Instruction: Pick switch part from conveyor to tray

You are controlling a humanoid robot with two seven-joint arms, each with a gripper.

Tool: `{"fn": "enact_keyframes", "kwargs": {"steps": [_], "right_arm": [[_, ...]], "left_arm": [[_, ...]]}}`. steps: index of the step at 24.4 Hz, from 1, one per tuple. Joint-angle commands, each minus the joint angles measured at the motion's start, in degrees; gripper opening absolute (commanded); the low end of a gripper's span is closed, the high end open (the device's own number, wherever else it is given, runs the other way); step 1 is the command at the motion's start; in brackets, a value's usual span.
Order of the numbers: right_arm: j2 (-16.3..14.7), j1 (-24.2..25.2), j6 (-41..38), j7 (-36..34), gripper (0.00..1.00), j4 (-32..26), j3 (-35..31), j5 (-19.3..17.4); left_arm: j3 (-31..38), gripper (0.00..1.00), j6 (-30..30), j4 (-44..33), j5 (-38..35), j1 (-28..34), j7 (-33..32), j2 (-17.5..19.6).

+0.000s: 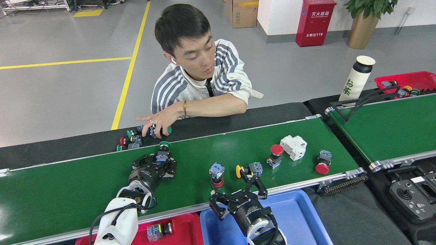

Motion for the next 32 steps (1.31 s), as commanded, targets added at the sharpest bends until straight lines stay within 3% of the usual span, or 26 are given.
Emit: {"fn": "enact_keyframes", "kwargs": {"steps": [1,4,7,14,15,17,18,19,20,22,23,27,32], "right_arm": [[0.56,-1.38,0.19,0.06,0.99,0.65,0.64,-0.17],[0.65,-2.78,3.00,0.06,0.93,2.67,3.19,-0.08],[0.65,-4.98,4.67,-0.20,0.70,5.04,6.61,-0.17],[0.74,-8.67,4.85,-0.38,0.72,8.21,8.46,-2.63],[0.74,-9.29,4.85,-0.38,0.67,8.91,8.55,-2.54],[0.74,-9.99,4.50,-0.11,0.25,10.49,8.64,-2.54],[0.74,-10.17,4.32,-0.11,0.13,11.02,8.64,-2.54],[0.74,-10.17,4.14,-0.11,0.05,11.28,8.72,-2.54],[0.74,-10.17,4.14,-0.11,0.02,11.28,8.90,-2.54],[0.74,-10.08,4.23,-0.20,0.02,10.76,9.16,-2.54],[0.74,-9.99,4.14,-0.47,0.02,10.23,9.25,-2.54],[0.30,-8.76,2.56,-1.08,0.02,5.13,10.48,-2.54],[-2.16,-2.17,-4.82,-0.90,0.02,-5.24,13.56,-2.37]], "left_arm": [[0.76,0.09,-1.40,-3.83,0.62,0.38,0.54,1.25],[4.46,0.10,-7.02,-14.99,2.64,9.08,0.54,4.33],[10.08,0.10,-17.04,-29.32,4.75,22.18,0.54,6.88],[19.66,0.11,-31.36,-44.08,4.75,42.03,4.05,7.32],[21.15,0.11,-33.21,-44.96,4.57,44.32,5.02,7.93],[21.77,0.11,-35.24,-46.11,4.57,47.49,5.55,8.81],[21.77,0.13,-35.24,-46.11,4.49,47.93,5.55,9.16],[21.68,0.17,-35.32,-45.93,4.31,48.19,5.55,9.60],[21.68,0.28,-35.24,-45.93,4.31,48.37,5.55,9.69],[22.30,0.72,-35.24,-45.93,4.40,48.46,5.55,8.90],[22.39,1.00,-35.24,-45.84,4.57,48.46,5.63,8.90],[25.02,1.00,-35.15,-45.58,5.63,48.63,5.81,7.84],[37.59,1.00,-34.80,-45.31,6.24,48.46,5.72,0.55]]}}
